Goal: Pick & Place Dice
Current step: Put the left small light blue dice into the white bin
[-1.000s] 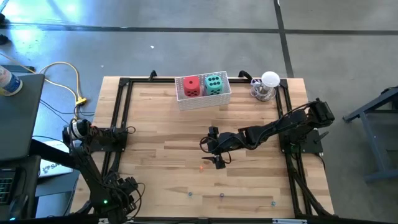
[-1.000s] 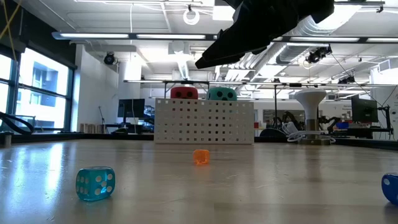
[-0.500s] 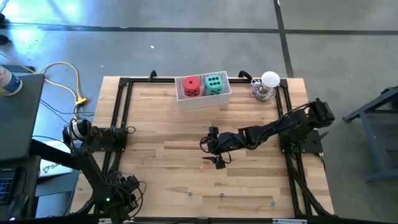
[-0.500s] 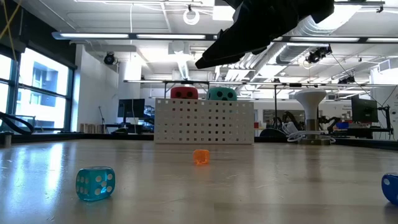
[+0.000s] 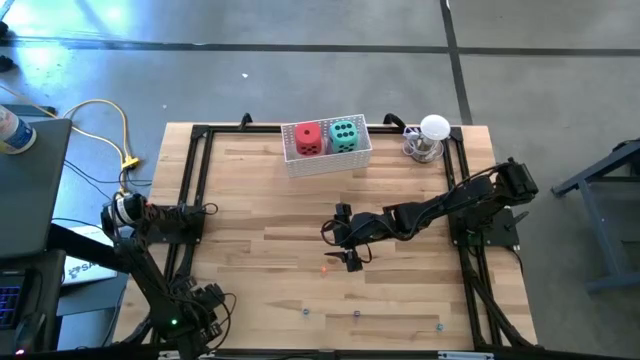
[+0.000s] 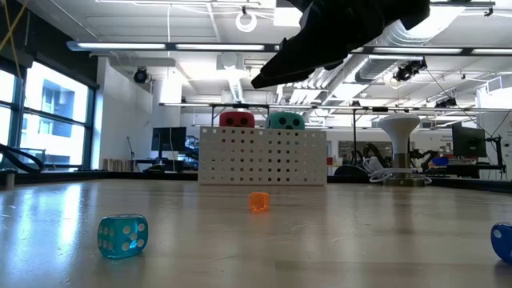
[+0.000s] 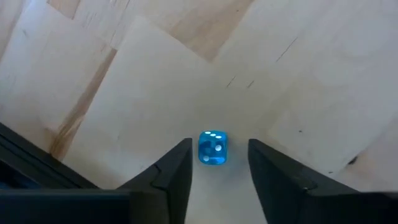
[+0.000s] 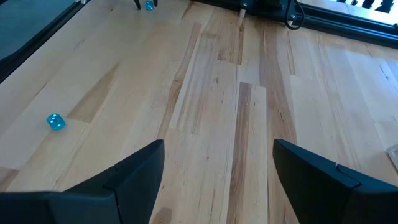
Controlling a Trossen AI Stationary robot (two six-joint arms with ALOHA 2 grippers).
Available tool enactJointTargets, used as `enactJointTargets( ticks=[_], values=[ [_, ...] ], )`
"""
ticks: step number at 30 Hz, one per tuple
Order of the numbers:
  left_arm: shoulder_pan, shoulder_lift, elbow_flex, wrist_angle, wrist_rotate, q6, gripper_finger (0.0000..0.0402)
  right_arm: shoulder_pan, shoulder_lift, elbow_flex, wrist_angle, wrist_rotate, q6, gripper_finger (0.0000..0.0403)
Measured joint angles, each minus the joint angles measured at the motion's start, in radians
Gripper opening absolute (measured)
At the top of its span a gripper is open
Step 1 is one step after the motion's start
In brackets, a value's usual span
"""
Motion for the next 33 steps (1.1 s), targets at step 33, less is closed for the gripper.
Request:
enactJointTargets(
  ticks=[33],
  values=[
    [0.256,-0.020,0.044,-0.186,-0.193,0.761,0.0060,0.008,0.000,0.000,0.023,-0.001,-0.011,0.0290]
  ],
)
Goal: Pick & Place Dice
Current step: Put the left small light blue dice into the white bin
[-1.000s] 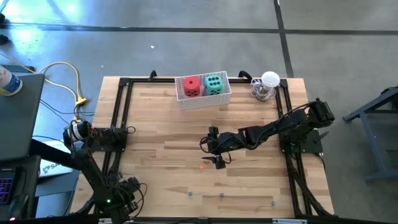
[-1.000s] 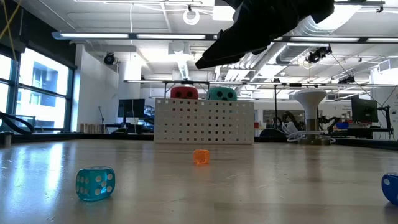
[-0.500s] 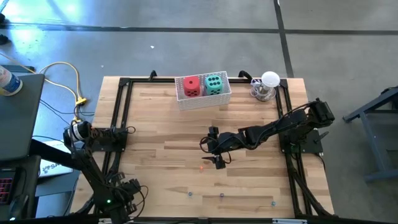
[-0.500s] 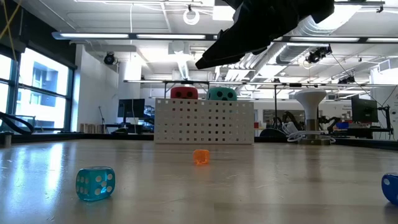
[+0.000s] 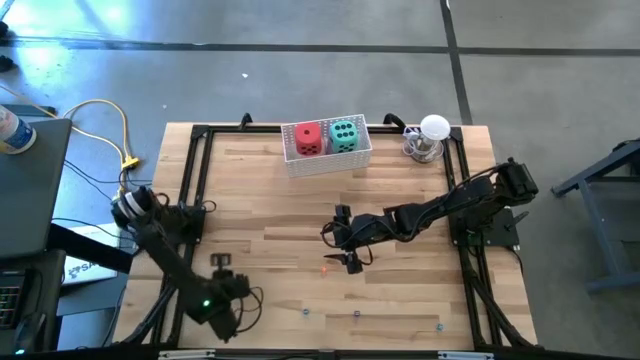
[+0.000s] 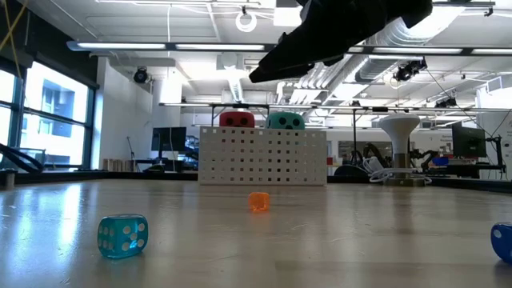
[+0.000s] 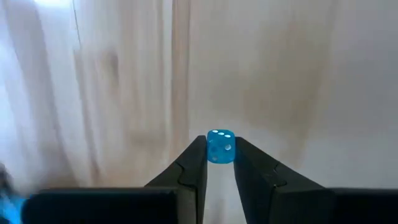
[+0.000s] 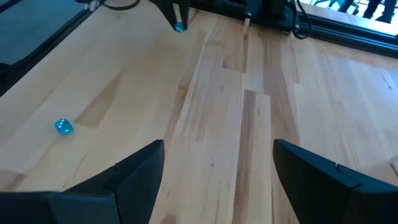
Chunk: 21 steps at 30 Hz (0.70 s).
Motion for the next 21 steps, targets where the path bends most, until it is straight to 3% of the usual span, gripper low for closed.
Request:
enactJointTargets(
  ticks=[5,11,17,21],
  values=[
    [0.080,-0.045,0.000,-0.067,-0.180,0.257,0.0060,-0.001,0.000,0.000,-0.001,0.001,0.006,0.0290],
    [0.212,-0.169,0.000,-0.206,-0.369,0.345,0.0060,0.021,0.000,0.000,-0.007,-0.001,0.004,0.0290],
    [0.423,-0.321,0.001,-0.167,-0.376,0.535,0.0060,0.042,0.000,0.000,-0.007,0.001,0.003,0.0290],
    [0.598,-0.400,0.000,-0.045,-0.312,0.759,0.0060,0.047,0.000,0.000,-0.007,0.001,0.003,0.0290]
  ],
)
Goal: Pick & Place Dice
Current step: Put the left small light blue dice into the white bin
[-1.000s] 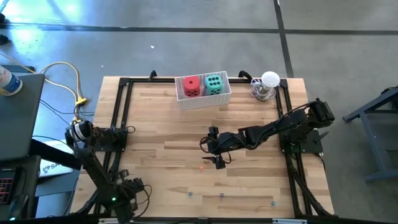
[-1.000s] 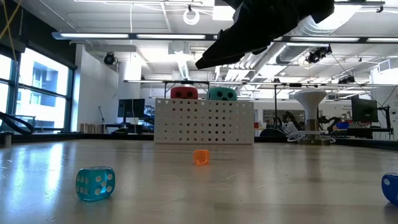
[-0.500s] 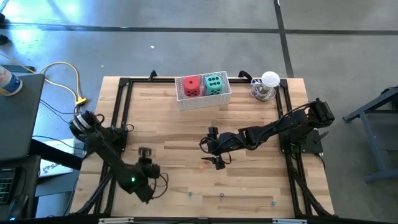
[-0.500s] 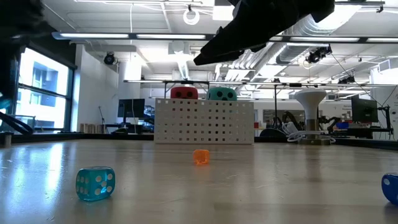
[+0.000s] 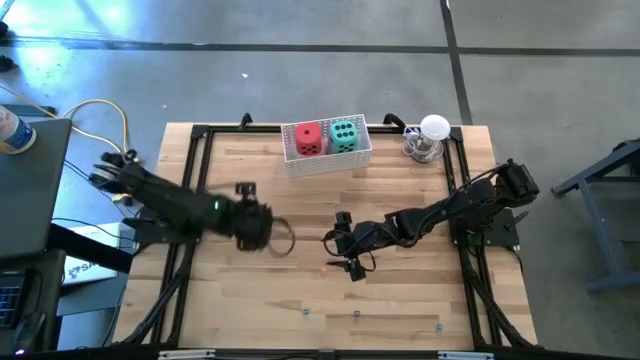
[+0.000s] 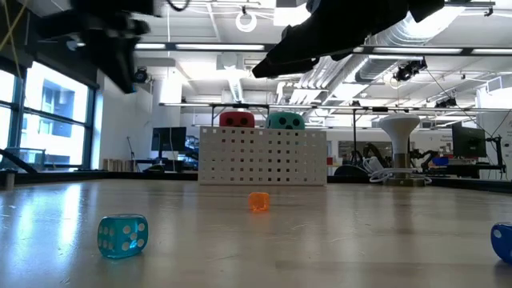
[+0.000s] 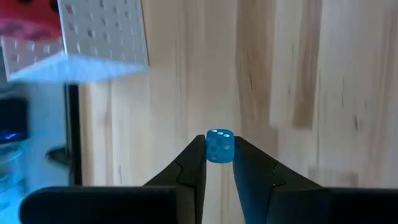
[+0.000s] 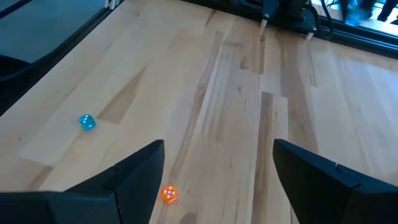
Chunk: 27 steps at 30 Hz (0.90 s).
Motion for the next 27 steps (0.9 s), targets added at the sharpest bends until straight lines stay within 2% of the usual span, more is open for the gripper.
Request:
enactJointTargets(
  ticks=[6,13,20,27],
  values=[
    [0.278,-0.044,0.001,0.281,0.152,0.321,0.0060,0.005,0.000,0.000,-0.008,0.000,0.035,0.0290],
    [0.589,-0.026,-0.015,0.466,0.366,0.513,0.0060,0.042,0.000,0.000,-0.024,-0.022,0.040,0.0290],
    [0.797,0.007,-0.015,0.662,0.529,0.534,0.0060,0.052,0.000,0.000,-0.044,-0.018,0.110,0.0290],
    [0.886,0.063,-0.015,0.709,0.526,0.418,0.0065,0.053,0.000,0.000,-0.061,-0.021,0.178,0.0290]
  ],
)
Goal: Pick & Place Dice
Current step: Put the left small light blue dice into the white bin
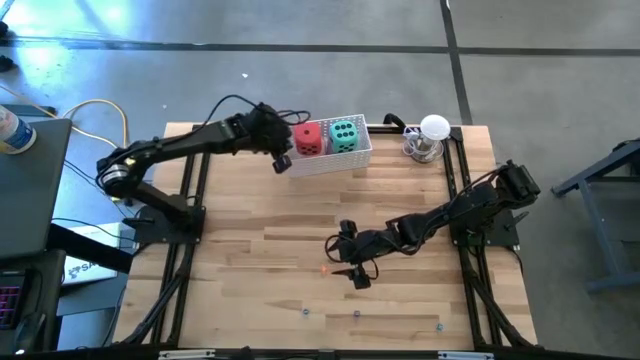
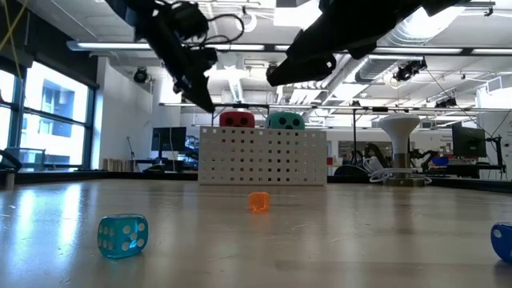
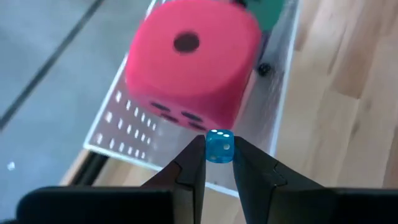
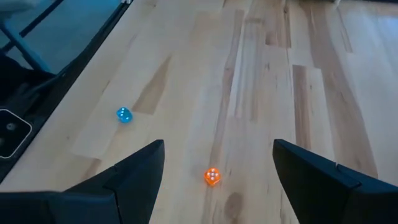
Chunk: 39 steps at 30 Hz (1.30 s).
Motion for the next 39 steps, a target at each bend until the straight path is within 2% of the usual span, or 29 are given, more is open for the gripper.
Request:
enactJointTargets(
  ticks=[7,10,15,28,33,39],
  values=[
    [0.005,0.099,0.000,0.018,-0.079,0.001,0.0068,0.010,0.000,0.000,-0.001,0.003,0.029,0.0290],
    [0.003,0.125,0.000,0.022,-0.080,0.005,0.0069,0.011,0.000,0.000,0.000,0.003,0.032,0.0290],
    [-0.011,0.132,0.000,0.023,-0.125,0.077,0.0069,0.010,0.000,0.000,-0.004,0.003,0.032,0.0290],
    [-0.057,0.132,0.000,0.038,-0.134,0.071,0.0070,0.010,0.000,0.000,-0.007,0.003,0.032,0.0290],
    [-0.087,0.132,0.000,0.054,-0.200,0.093,0.0070,0.010,0.000,0.000,-0.007,0.003,0.032,0.0290],
    [-0.117,0.132,0.000,0.054,-0.211,0.108,0.0070,0.010,0.000,0.000,-0.009,0.003,0.032,0.0290]
  ],
)
